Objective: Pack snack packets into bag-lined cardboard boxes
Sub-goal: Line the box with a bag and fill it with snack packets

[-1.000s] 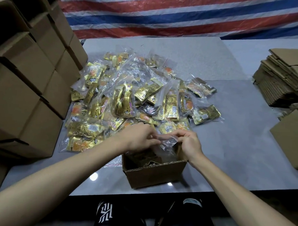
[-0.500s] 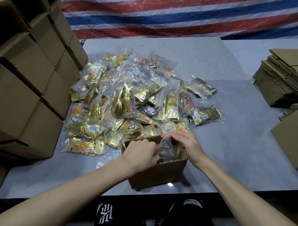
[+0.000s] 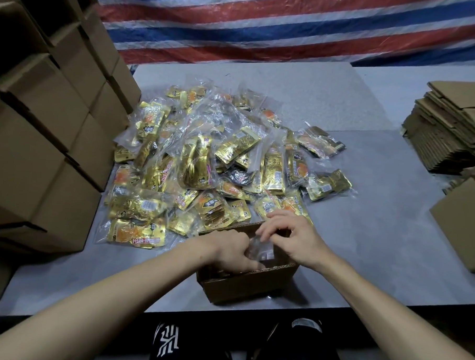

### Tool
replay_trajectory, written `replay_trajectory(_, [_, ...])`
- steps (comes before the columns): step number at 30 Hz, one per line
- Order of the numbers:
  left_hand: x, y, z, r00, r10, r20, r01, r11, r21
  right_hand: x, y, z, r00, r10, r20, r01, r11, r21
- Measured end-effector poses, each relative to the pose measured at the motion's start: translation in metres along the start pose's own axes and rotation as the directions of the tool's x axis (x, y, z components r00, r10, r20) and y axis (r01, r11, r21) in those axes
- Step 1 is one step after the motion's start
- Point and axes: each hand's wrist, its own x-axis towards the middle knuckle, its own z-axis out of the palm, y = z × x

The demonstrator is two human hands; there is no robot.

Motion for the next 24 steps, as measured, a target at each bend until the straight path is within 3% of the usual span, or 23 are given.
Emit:
replay_trajectory(2, [-0.006,-0.002,-0.003,0.995,-0.007,0.101,0.015,0.997,-0.078,-0.002,0.003,-0.001,0.999,-0.007,0.036,0.008,0.999,-0.036])
replay_trajectory(7, [-0.015,-0.014,0.0,0.946,-0.061,0.318,0.111,0.984,-0.142,-0.001,0.006,-0.01,0.967,-0.029,0.252,0.123,0.923,-0.364])
replay_trajectory(11, [-0.013,-0.02,0.008,0.989,-0.023,0.147,0.045,0.988,-0.15,-0.001,0.003,-0.015,0.941,0.009,0.338,0.203,0.785,-0.585])
replay_trajectory(14, [-0.021,-0.018,0.004,1.0,0.002,0.013,0.001,0.98,-0.2,0.001,-0.002,-0.015,0.936,0.095,0.339,0.166,0.73,-0.663])
replay_trajectory(17, [-0.034,-0.012,0.004,0.999,0.046,0.007,-0.042,0.964,-0.264,0.001,-0.011,-0.013,0.901,0.239,0.361,0.104,0.69,-0.717])
replay_trajectory(20, [-0.045,-0.009,0.012,0.991,0.079,0.105,-0.07,0.994,-0.086,0.0,-0.019,-0.011,0.866,0.339,0.368,0.054,0.668,-0.742])
replay_trajectory(24, [-0.041,-0.009,0.021,0.995,0.076,0.067,-0.085,0.988,0.133,-0.002,-0.028,-0.01,0.812,0.421,0.404,0.082,0.604,-0.793])
